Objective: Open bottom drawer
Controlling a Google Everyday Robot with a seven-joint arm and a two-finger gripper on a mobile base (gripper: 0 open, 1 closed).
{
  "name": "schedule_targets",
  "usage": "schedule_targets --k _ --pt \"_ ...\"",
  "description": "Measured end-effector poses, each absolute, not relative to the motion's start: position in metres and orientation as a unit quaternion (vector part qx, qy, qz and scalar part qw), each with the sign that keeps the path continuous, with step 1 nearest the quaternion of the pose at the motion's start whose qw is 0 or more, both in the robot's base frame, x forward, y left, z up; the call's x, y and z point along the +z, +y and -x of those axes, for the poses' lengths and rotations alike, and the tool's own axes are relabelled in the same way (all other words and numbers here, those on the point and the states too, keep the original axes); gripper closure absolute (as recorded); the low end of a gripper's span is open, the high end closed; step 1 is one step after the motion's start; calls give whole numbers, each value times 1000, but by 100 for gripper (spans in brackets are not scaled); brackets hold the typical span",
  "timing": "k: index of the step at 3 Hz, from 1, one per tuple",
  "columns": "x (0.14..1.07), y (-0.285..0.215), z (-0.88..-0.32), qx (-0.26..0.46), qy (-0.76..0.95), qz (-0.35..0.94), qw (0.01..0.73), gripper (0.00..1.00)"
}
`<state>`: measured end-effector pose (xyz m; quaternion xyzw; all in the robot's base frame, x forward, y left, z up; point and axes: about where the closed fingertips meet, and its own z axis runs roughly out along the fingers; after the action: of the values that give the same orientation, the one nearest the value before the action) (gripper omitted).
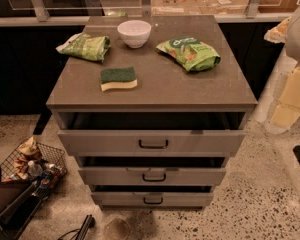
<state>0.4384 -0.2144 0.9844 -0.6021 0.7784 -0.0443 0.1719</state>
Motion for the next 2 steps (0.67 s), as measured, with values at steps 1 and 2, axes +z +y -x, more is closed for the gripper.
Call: schedule_targets --k 1,2 --pt "984 -214 -438 -44 778 602 172 0" --pt "969 -221 -434 -56 775 606 171 0"
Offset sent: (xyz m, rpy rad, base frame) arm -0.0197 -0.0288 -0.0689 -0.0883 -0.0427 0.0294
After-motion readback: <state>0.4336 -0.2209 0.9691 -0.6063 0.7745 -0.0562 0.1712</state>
